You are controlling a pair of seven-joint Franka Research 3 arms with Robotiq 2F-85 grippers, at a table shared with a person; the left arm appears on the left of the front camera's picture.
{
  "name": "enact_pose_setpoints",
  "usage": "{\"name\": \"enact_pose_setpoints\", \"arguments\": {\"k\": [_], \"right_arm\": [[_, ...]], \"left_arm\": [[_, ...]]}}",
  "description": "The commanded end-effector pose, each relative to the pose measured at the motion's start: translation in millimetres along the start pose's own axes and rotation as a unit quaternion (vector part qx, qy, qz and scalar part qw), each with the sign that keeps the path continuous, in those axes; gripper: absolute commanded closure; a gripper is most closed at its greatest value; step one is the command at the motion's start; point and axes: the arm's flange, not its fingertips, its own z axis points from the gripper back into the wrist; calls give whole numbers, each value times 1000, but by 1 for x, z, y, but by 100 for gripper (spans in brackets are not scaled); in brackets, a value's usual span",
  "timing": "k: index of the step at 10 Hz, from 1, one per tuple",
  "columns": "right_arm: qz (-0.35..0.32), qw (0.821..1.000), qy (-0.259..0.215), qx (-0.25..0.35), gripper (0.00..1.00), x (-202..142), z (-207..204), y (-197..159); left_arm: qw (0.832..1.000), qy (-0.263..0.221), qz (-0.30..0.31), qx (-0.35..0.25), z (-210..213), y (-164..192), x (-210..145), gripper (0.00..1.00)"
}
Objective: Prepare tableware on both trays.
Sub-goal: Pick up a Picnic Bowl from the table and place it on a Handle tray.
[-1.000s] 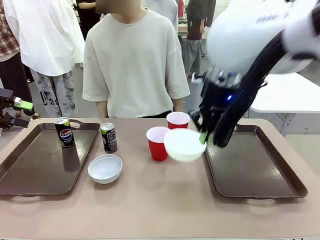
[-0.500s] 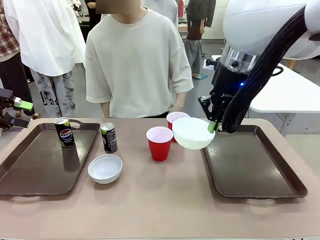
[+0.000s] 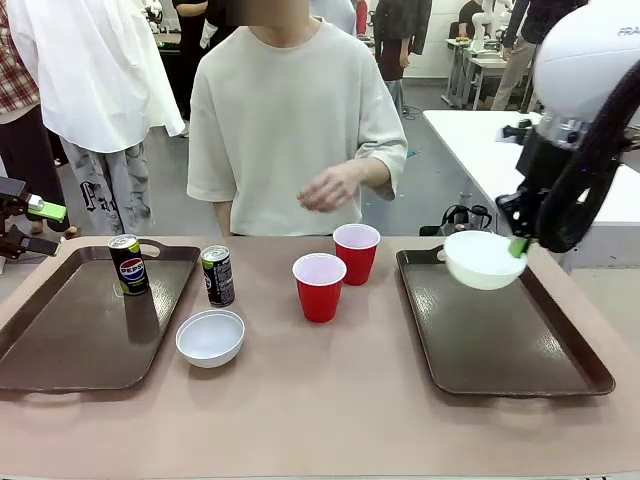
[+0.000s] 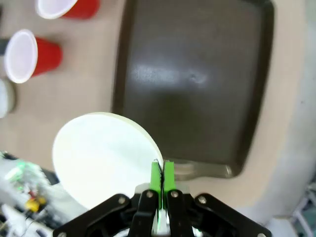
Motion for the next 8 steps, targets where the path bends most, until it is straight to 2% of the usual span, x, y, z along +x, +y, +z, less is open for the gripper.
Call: {"name": "enact_pose_setpoints", "arguments": {"k": [1,2,3,6,8], "right_arm": [[-15,1000,-26,0,97,-7,-4,-21],[-25,999,-38,-8,97,-3,-7,-26],[-14,1000,-7,3,97,-2,1,-18],[-20,1000,-15,4,97,-2,1,-24],[-22,1000,-10,-13,97,4,-15,-32]], "left_arm": [[1000,-6,-6,-11,1,0,1,0],[1000,-6,-6,-11,1,0,1,0],[1000,-6,-6,-11,1,0,1,0],[1000,-6,-6,-11,1,0,1,0],[1000,-6,-6,-11,1,0,1,0]]}}
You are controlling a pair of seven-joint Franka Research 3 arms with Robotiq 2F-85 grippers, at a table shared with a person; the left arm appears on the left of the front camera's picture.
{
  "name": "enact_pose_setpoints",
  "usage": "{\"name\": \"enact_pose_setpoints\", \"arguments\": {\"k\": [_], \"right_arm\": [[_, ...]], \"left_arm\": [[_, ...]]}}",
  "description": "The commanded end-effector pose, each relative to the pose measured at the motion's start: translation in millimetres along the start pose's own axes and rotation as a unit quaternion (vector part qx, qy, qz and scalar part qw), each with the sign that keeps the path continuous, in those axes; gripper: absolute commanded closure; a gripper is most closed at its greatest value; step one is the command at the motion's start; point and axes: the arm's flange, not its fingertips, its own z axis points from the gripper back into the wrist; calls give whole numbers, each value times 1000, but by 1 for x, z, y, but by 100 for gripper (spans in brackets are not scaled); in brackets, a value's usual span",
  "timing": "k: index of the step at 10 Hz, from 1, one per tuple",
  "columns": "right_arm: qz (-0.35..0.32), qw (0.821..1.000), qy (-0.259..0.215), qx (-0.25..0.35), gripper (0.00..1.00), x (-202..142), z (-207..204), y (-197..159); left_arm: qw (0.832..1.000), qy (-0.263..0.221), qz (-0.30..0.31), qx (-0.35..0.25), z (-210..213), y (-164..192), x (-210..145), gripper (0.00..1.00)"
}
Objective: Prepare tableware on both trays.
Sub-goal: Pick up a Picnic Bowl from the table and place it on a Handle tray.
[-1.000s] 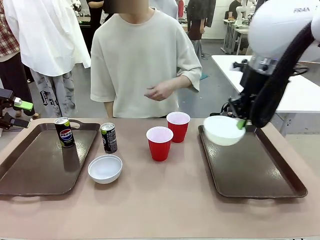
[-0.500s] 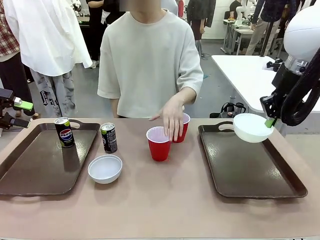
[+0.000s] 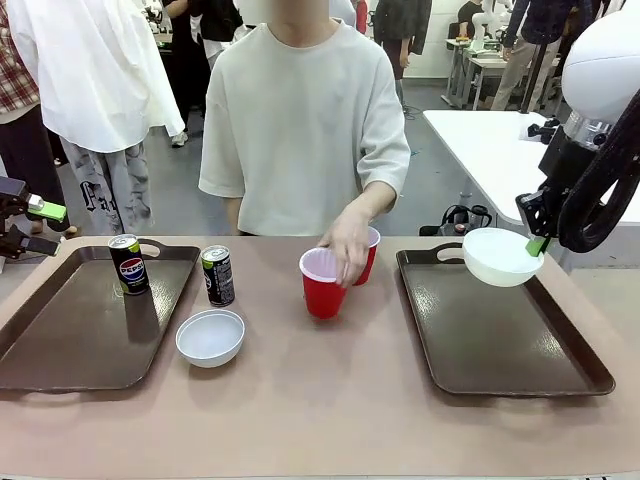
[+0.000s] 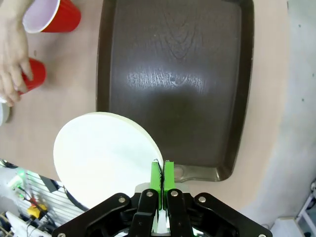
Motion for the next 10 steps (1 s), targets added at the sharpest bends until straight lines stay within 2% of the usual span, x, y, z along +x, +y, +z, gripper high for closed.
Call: {"name": "enact_pose_setpoints", "arguments": {"k": [1,2,3,4,5,7,10], "right_arm": [[-1,1000,2,-15,97,3,-15,-8],[1,1000,11,-10,97,-1,-15,-8],[23,1000,15,-12,97,-44,2,0],[49,998,2,-32,97,-112,27,-2],[34,999,-3,-35,97,-137,36,-15],[13,999,26,-25,97,-134,25,-25],[16,999,38,-6,97,-115,16,-24]], "left_arm": [[1000,-6,-6,-11,1,0,1,0],[1000,-6,-6,-11,1,0,1,0],[1000,-6,-6,-11,1,0,1,0],[1000,-6,-6,-11,1,0,1,0],[1000,-6,-6,-11,1,0,1,0],[1000,-6,-6,-11,1,0,1,0],[1000,-6,-6,-11,1,0,1,0]]}}
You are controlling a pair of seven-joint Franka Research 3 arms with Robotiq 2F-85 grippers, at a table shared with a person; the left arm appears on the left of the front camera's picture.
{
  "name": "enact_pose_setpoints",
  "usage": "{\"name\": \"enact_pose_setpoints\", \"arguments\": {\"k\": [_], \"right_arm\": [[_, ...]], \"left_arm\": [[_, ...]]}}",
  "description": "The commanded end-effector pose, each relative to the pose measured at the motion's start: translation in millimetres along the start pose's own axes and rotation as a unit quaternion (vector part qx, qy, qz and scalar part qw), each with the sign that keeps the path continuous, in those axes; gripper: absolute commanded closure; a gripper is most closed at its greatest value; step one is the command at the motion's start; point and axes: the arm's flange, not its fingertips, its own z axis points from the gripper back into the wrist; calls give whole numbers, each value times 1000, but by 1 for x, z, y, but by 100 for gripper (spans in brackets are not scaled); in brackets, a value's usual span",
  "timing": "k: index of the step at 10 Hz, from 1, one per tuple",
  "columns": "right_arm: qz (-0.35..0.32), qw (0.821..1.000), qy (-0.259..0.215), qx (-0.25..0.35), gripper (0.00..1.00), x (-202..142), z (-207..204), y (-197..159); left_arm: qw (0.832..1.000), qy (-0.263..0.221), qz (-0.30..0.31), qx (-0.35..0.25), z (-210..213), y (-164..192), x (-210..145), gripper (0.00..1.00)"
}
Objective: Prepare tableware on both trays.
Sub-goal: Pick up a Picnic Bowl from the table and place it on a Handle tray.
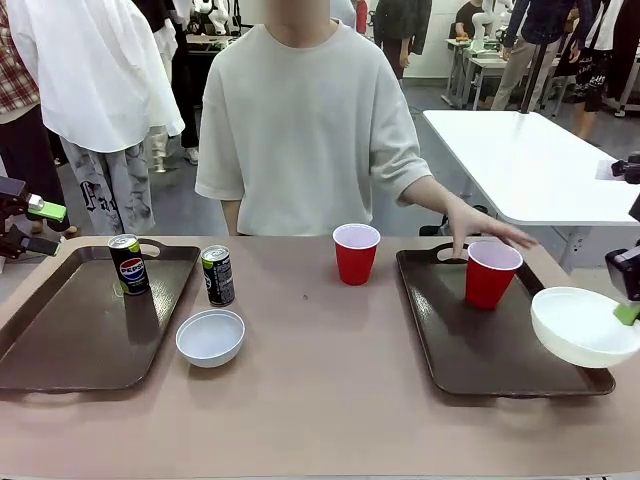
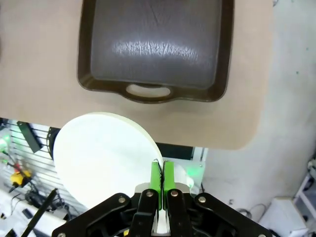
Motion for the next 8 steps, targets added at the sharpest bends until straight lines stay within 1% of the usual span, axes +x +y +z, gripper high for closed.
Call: {"name": "enact_pose_setpoints", "arguments": {"k": [1,3,4,5,6,8], "right_arm": [[2,1000,7,15,97,38,-7,-2],[-17,999,22,32,97,91,-29,5],[-3,999,20,44,97,108,-44,10],[7,999,5,52,97,126,-63,9],[8,998,1,63,97,142,-85,9],[15,998,14,63,97,149,-112,6]], "left_arm": [[1000,-6,-7,-11,1,0,1,0],[1000,-6,-7,-11,1,0,1,0],[1000,-6,-7,-11,1,0,1,0],[1000,-6,-7,-11,1,0,1,0],[1000,-6,-7,-11,1,0,1,0],[1000,-6,-7,-11,1,0,1,0]]}}
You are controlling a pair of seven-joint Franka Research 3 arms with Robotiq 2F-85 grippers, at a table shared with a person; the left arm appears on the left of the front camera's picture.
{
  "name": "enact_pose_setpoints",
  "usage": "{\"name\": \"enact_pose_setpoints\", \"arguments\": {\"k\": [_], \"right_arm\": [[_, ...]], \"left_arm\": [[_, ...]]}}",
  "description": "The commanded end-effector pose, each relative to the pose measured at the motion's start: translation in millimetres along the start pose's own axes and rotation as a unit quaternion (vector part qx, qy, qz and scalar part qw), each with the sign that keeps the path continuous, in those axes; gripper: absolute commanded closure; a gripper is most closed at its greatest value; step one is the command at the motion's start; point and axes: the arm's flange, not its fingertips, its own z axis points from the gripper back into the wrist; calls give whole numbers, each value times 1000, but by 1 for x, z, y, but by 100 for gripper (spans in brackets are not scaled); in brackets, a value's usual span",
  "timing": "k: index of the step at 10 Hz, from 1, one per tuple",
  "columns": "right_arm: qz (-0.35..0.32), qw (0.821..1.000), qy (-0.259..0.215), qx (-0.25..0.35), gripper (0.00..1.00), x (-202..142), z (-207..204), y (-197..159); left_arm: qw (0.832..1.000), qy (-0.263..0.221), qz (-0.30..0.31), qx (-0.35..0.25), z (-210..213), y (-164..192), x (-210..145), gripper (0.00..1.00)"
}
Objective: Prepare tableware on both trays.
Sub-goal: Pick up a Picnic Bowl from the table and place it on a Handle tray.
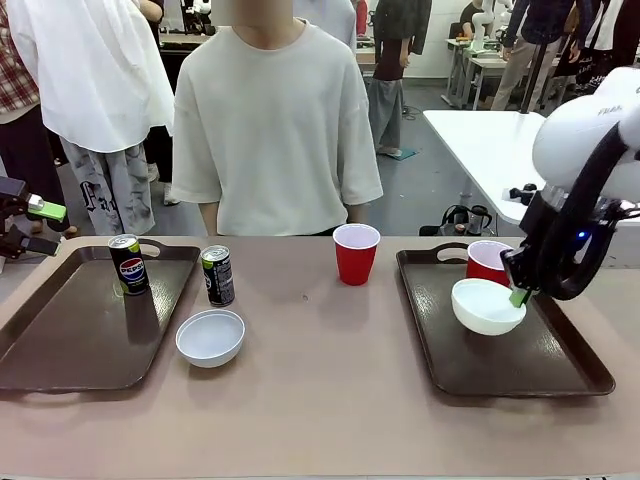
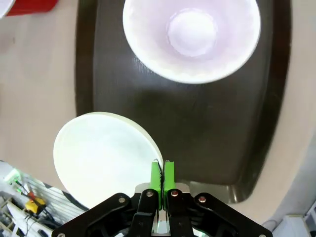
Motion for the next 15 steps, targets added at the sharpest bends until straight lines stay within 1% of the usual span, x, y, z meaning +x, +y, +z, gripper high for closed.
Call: {"name": "enact_pose_setpoints", "arguments": {"k": [1,3,5,8,9,10,11,12,13,14,15], "right_arm": [[16,1000,-1,12,97,3,-7,-4],[18,1000,-2,1,97,0,-16,-6],[13,998,-34,-46,97,3,-34,-9],[14,997,-22,-69,97,4,-58,-14],[15,998,-13,-58,97,4,-61,-14],[17,999,-6,-50,37,3,-58,-13],[19,999,-17,-46,37,-3,-47,-9],[17,997,-42,-58,0,-12,-28,-6],[12,996,-62,-69,74,-26,1,-3],[12,996,-71,-54,0,-38,25,-2],[12,997,-71,-16,55,-45,46,-3]], "left_arm": [[1000,-6,-7,-10,1,0,1,0],[1000,-6,-7,-10,1,0,1,0],[1000,-6,-7,-10,1,0,1,0],[1000,-6,-7,-10,1,0,1,0],[1000,-6,-7,-10,1,0,1,0],[1000,-6,-7,-10,1,0,1,0],[1000,-6,-7,-10,1,0,1,0],[1000,-6,-7,-10,1,0,1,0],[1000,-6,-7,-10,1,0,1,0],[1000,-6,-7,-10,1,0,1,0],[1000,-6,-7,-10,1,0,1,0]]}}
